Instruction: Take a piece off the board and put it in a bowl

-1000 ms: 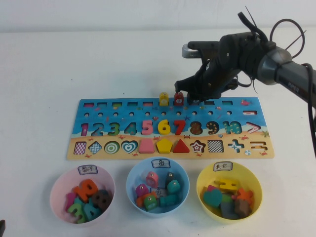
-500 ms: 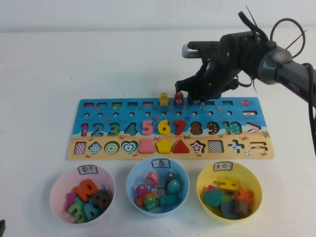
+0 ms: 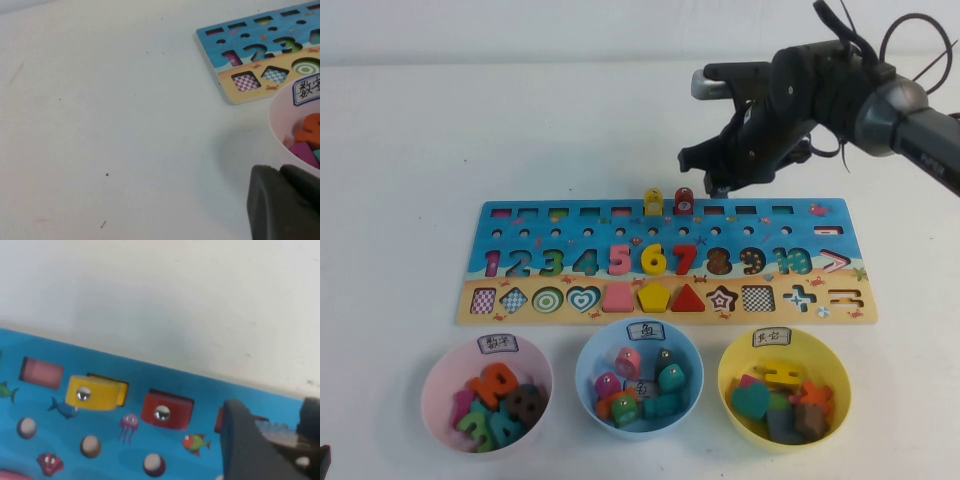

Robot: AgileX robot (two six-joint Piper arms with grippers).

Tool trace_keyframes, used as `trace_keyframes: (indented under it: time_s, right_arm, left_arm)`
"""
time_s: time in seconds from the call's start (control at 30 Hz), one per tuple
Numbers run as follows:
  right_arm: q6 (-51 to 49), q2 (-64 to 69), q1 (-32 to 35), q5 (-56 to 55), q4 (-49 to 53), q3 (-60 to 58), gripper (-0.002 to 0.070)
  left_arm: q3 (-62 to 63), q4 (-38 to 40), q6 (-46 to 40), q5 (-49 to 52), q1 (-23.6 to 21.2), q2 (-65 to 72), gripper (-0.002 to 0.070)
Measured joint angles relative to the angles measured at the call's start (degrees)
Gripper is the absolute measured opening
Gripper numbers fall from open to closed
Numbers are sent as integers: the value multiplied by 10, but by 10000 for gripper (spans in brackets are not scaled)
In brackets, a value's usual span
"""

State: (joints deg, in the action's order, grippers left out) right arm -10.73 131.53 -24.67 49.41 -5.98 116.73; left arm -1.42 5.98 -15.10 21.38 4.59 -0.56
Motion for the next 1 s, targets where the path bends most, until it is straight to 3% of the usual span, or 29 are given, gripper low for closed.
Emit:
trace_keyframes:
  time_s: [0.57,1.0]
  right_arm:
    - [23,-99,-40,201,26,-3,200]
    - [50,-208,-133,209,13,-125,200]
  left_arm:
    - [0,0,0,0,0,0,-1]
    - [0,0,0,0,0,0,-1]
